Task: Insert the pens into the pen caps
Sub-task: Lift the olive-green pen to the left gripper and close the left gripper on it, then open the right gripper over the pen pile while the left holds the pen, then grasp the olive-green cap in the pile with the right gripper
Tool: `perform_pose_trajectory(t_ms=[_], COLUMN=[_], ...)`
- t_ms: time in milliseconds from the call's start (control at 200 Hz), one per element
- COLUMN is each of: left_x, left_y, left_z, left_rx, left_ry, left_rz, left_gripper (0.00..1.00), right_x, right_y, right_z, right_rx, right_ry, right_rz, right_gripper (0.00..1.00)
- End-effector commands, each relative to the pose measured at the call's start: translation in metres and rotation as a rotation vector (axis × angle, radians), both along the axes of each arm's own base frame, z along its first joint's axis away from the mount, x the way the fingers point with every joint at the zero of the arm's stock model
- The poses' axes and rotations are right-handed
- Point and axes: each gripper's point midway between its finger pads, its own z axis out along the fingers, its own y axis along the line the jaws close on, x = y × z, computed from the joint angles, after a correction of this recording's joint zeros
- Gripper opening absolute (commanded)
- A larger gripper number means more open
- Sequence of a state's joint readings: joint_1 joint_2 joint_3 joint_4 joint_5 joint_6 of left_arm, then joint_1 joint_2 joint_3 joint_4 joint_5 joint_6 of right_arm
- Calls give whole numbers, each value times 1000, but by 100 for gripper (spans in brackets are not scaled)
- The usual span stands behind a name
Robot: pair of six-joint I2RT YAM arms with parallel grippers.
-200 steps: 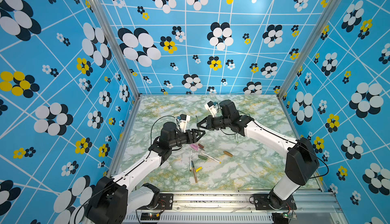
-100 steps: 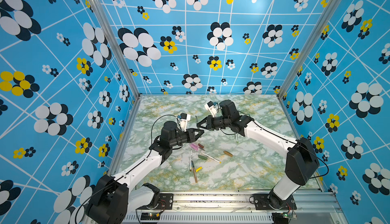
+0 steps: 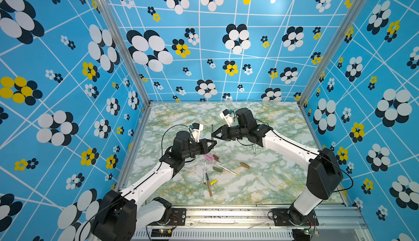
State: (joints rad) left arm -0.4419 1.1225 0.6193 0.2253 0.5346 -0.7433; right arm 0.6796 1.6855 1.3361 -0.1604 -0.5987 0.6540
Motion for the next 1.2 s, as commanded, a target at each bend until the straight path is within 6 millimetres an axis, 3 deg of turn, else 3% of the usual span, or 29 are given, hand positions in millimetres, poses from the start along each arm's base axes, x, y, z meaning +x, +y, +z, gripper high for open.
perform_pose_trajectory(t_ms=[0,195,330,435,525,655,885,1194], left_x=[-2,-9,-18,-26,-30,-35,-38,-39], left_y=[13,56,98,116,121,123,124,123], left_z=[7,-3,-12,-12,-10,-11,-9,-8], left_rx=[59,190,296,318,306,290,275,259], left_ry=[-37,-6,35,30,22,32,25,14], left_rz=[56,231,390,447,465,472,474,467], left_gripper=[0,0,0,0,0,0,0,0], right_x=[-3,-20,-51,-77,-92,-98,-92,-81], right_y=[-14,-31,-37,-42,-41,-32,-11,-7], right_z=[13,-15,-55,-89,-112,-132,-161,-188], right_rx=[-68,-226,-388,-559,-671,-756,-825,-892], right_ry=[-69,-95,-90,-118,-161,-222,-262,-258], right_rz=[-14,22,127,237,327,404,480,501], right_gripper=[34,36,36,35,35,34,33,33])
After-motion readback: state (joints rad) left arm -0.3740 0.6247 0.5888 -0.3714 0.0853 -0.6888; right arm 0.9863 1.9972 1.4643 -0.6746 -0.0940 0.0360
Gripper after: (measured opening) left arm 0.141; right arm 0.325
